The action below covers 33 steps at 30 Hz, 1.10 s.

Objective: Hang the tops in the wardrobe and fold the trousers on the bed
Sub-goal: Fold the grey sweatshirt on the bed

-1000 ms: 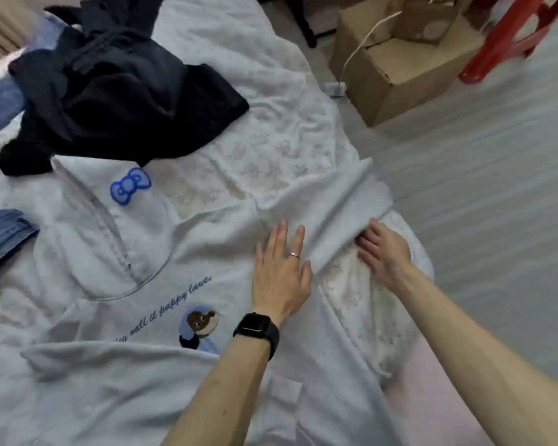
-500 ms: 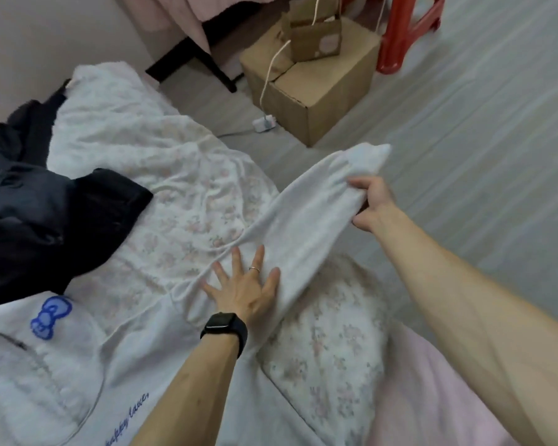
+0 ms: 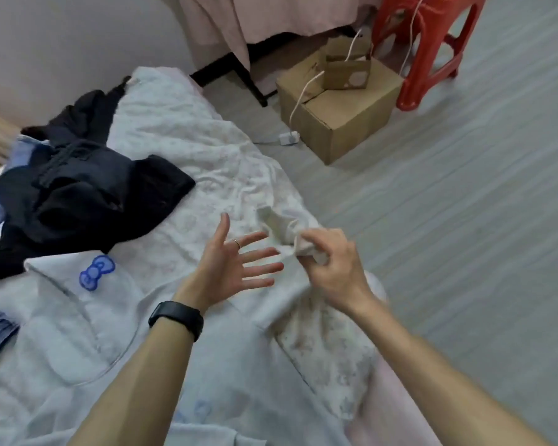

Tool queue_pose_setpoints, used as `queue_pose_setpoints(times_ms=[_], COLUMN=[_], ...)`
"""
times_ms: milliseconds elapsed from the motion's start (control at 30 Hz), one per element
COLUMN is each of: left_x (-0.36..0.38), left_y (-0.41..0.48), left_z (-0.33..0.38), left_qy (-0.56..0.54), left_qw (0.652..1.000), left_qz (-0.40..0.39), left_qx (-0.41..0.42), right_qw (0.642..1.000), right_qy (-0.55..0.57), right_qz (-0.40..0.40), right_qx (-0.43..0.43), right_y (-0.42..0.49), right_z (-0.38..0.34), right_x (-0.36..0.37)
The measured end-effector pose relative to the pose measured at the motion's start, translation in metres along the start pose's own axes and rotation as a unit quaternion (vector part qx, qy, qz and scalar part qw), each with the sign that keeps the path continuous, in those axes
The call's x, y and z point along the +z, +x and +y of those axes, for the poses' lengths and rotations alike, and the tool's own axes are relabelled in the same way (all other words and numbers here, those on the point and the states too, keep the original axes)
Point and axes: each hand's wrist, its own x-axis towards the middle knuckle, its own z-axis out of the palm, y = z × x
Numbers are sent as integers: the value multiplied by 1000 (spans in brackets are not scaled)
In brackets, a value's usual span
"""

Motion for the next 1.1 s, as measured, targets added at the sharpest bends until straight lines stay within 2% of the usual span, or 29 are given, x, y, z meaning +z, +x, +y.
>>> queue_pose_setpoints(times_ms=[67,100,133,200,233,267,400,467,567,733,833,967,1100], left_x=[-47,-68,-84,-112,-125,-137,-186,-201,-214,-248,-274,-300,-301], left_y=[-42,-61,-78,-105,-116,-123,-143,-144,-149,-188,-225,-265,-262], left_z=[-4,-16,-34,-83,-109,-132,-205,-229,-249,-261,-288,-337,-348], left_qy=[-26,17,104,321,377,390,299,257,195,20,103,261,343], left_qw=[997,996,991,941,917,908,918,922,938,960,946,881,852], left_qz=[-56,-63,-35,68,112,147,260,289,284,277,308,392,389], left_qx=[-37,-57,-72,-79,-68,-54,22,28,26,48,8,-48,-67], right_qw=[986,977,970,960,954,948,921,907,875,866,863,842,842], right_qy=[-110,-136,-149,-168,-182,-200,-258,-276,-324,-345,-360,-404,-415], right_qz=[-72,-102,-127,-161,-184,-204,-289,-316,-359,-361,-355,-356,-343], right_qx=[-100,-129,-142,-156,-150,-138,-54,-21,-29,-29,-10,10,28], right_y=[-56,-85,-113,-167,-193,-215,-295,-320,-341,-331,-323,-332,-341], right_z=[-23,-30,-34,-41,-44,-46,-51,-45,-32,-26,-29,-38,-44], right_x=[41,61,78,111,126,138,173,176,169,172,179,191,201])
